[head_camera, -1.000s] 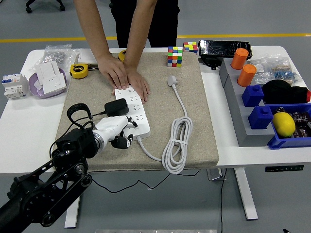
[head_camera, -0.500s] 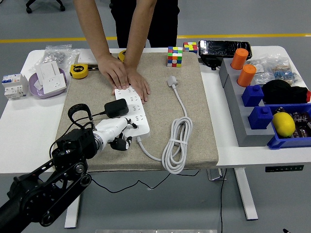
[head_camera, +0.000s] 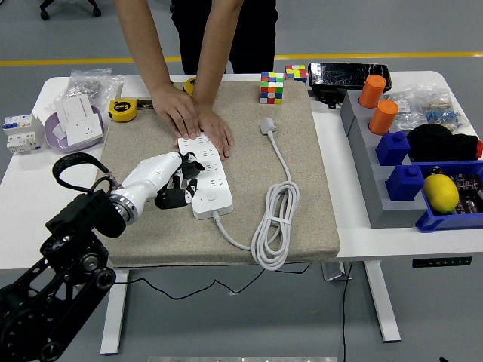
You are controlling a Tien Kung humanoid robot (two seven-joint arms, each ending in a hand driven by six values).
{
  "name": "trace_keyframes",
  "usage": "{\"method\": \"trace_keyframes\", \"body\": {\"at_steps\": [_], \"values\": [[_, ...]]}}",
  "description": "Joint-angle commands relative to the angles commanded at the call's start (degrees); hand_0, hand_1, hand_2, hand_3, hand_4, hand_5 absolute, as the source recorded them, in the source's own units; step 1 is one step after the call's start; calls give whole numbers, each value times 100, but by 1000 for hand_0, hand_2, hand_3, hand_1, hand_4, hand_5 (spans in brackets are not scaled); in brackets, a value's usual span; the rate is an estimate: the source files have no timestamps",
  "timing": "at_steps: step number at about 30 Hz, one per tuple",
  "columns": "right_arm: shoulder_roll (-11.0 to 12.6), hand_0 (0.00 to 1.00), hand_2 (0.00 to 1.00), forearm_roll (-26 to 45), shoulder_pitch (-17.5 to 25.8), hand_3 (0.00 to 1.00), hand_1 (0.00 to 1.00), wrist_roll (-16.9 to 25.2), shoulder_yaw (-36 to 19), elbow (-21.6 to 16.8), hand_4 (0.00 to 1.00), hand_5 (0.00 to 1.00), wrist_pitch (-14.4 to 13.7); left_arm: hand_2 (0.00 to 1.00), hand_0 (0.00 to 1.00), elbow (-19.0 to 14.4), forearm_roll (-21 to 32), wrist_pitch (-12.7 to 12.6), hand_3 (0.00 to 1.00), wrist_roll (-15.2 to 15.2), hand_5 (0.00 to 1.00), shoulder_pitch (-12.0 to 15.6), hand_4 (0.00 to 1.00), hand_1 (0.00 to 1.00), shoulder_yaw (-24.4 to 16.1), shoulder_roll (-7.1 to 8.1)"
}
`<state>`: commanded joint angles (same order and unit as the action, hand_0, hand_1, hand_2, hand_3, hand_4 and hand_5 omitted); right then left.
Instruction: Pick up the plug,place it near the board,insert it into the board,press the button
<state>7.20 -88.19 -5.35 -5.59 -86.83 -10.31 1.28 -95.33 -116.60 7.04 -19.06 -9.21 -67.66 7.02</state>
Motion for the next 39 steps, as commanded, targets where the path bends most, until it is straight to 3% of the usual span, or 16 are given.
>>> {"method": "trace_keyframes", "body": {"at_steps": [4, 5, 10, 11, 16, 17, 20, 26, 28, 29, 32, 34, 35, 39], "values": [[-13, 848, 745, 9, -9, 780, 757, 15, 31, 0, 998, 877, 2, 261, 266, 9, 925, -849, 578, 910, 301, 350, 725, 204, -405, -82], [-17, 848, 745, 16, -9, 780, 757, 17, 40, 0, 998, 877, 2, 708, 744, 19, 1163, -961, 715, 1101, 516, 412, 986, 743, -462, -95], [-21, 848, 745, -36, 7, 780, 757, 5, 35, 0, 998, 877, 12, 708, 744, 143, 2355, -1230, 715, 1920, 516, 675, 986, 743, -497, -159], [-20, 848, 745, -40, 9, 780, 757, 6, 38, 0, 998, 877, 13, 952, 885, 152, 2578, -1212, 901, 1999, 673, 705, 998, 948, -480, -166], [-30, 848, 745, -81, 36, 780, 757, 4, 46, 0, 998, 877, 23, 952, 885, 137, 3807, -1098, 901, 2498, 673, 918, 998, 948, -331, -179], [-34, 848, 745, -91, 45, 780, 757, 1, 41, 0, 998, 877, 23, 998, 995, 123, 4068, -1083, 998, 2614, 718, 945, 998, 998, -290, -180], [-44, 848, 745, -99, 69, 780, 757, 2, 48, 0, 998, 877, 27, 998, 995, 103, 4776, -1086, 998, 2879, 718, 1010, 998, 998, -237, -184], [-53, 847, 746, -121, 108, 779, 756, -3, 32, 0, 998, 877, 24, 998, 987, 131, 6214, -1001, 998, 2765, 685, 1013, 998, 998, -165, -117], [-56, 847, 746, -111, 127, 779, 756, 4, 50, 0, 998, 877, 24, 998, 987, 125, 6319, -1025, 998, 2646, 685, 990, 998, 998, -182, -80], [-60, 847, 745, -110, 140, 780, 757, 5, 57, 0, 998, 876, 26, 571, 670, 116, 6205, -1025, 998, 2583, 435, 972, 998, 698, -168, -55], [-67, 847, 745, -124, 172, 780, 757, 1, 64, 0, 998, 876, 33, 571, 670, 100, 5586, -1075, 998, 2320, 435, 910, 998, 698, -186, 2], [-72, 847, 745, -136, 200, 780, 757, 1, 60, 0, 998, 876, 35, 571, 670, 76, 5102, -987, 998, 1992, 435, 860, 998, 698, -220, 66], [-73, 847, 745, -145, 208, 780, 758, 0, 53, 0, 998, 876, 35, 253, 280, 62, 4878, -931, 915, 1845, 153, 840, 764, 163, -234, 96], [-76, 847, 745, -166, 229, 780, 758, 0, 43, 0, 998, 876, 39, 253, 280, 30, 3961, -612, 915, 1360, 153, 748, 764, 163, -228, 210]]}}
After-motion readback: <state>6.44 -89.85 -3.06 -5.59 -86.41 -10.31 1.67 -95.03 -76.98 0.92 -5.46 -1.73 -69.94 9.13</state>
